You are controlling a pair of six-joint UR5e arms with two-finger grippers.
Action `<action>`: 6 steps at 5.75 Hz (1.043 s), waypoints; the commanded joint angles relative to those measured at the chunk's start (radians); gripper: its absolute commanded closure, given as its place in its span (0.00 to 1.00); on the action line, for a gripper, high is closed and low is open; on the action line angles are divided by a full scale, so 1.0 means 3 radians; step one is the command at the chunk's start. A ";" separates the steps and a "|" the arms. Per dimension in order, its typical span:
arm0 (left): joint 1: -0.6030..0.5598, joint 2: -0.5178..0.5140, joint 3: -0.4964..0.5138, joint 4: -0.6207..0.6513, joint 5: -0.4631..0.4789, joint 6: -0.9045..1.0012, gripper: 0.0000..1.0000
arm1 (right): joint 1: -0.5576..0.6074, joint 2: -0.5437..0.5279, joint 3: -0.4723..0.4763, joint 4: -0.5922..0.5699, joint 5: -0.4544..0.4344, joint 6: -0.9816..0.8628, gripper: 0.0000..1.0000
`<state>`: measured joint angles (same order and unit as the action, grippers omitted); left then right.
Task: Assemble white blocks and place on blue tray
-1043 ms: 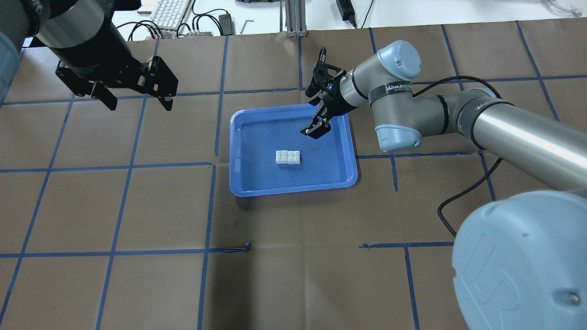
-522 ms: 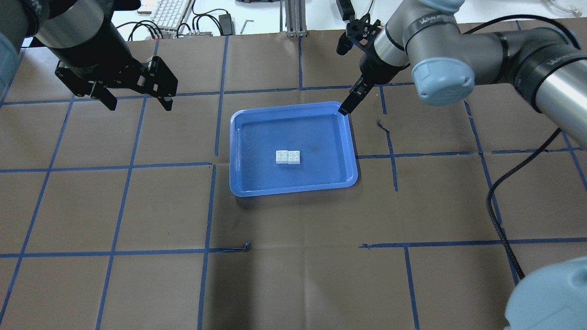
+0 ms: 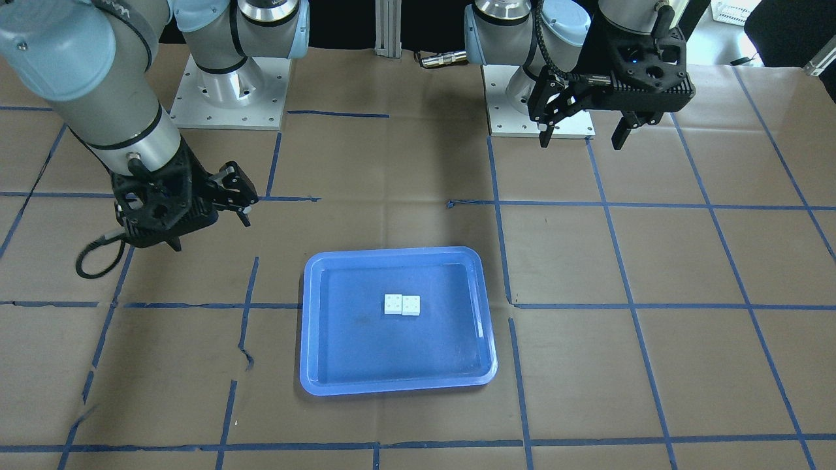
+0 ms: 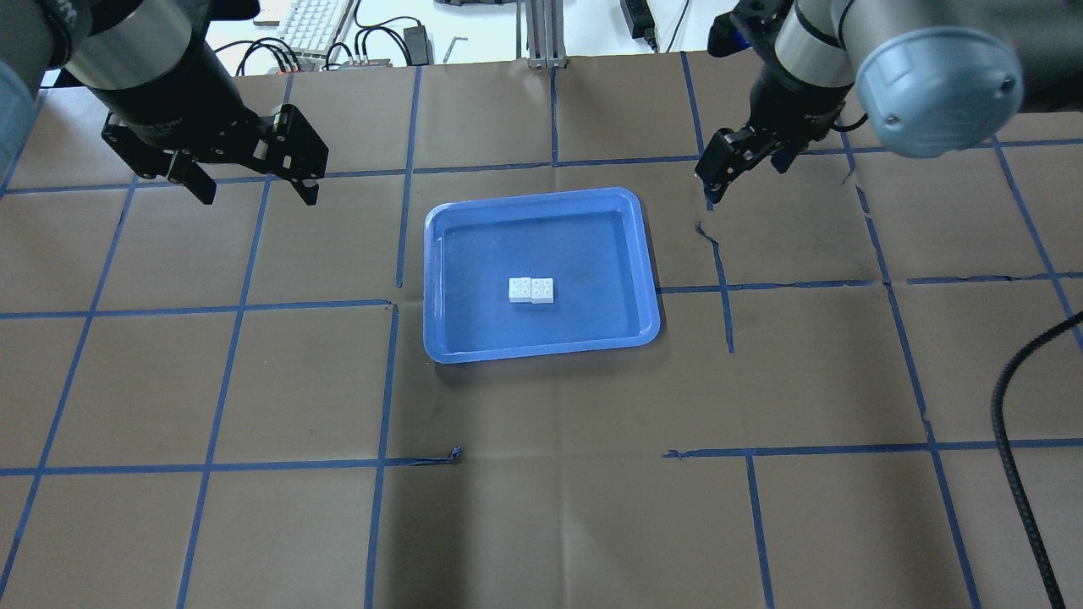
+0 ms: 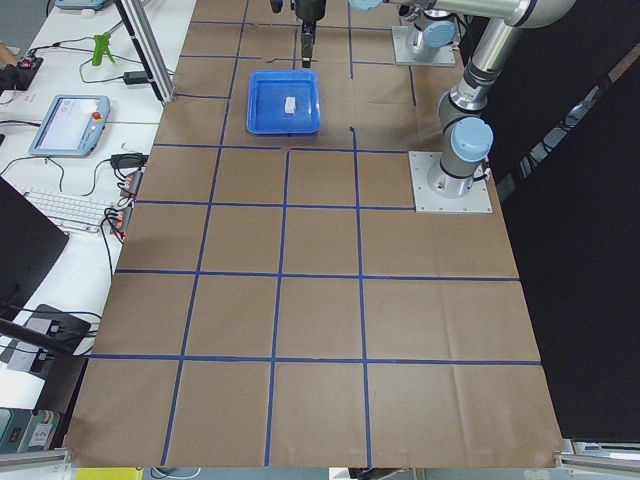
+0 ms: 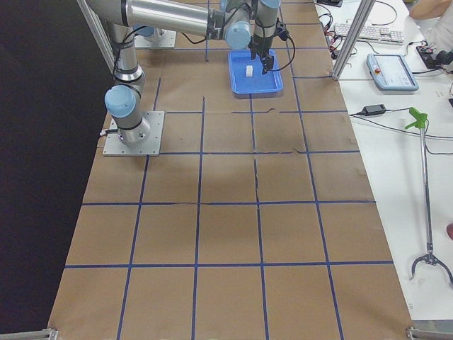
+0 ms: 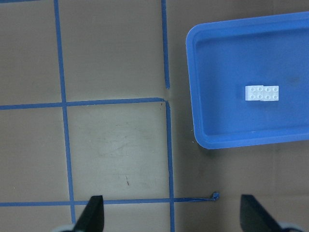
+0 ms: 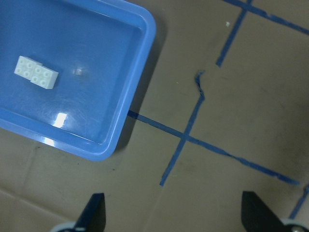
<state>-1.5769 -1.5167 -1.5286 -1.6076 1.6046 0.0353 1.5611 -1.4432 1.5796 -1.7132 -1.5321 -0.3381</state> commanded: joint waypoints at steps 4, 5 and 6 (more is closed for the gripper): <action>0.0005 0.0009 -0.0003 -0.0005 0.0000 0.0000 0.01 | 0.0007 -0.0272 -0.0382 0.0715 -0.0093 0.1040 0.00; 0.0005 0.0009 -0.0003 -0.0005 0.0000 0.0000 0.01 | 0.0012 -0.0272 -0.0377 0.0715 -0.0088 0.1040 0.00; 0.0005 0.0004 -0.0003 -0.0005 0.0005 0.0000 0.01 | 0.0012 -0.0272 -0.0377 0.0710 -0.0088 0.1040 0.00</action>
<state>-1.5755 -1.5145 -1.5293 -1.6092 1.6050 0.0353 1.5642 -1.5249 1.4669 -1.5000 -1.5594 -0.0267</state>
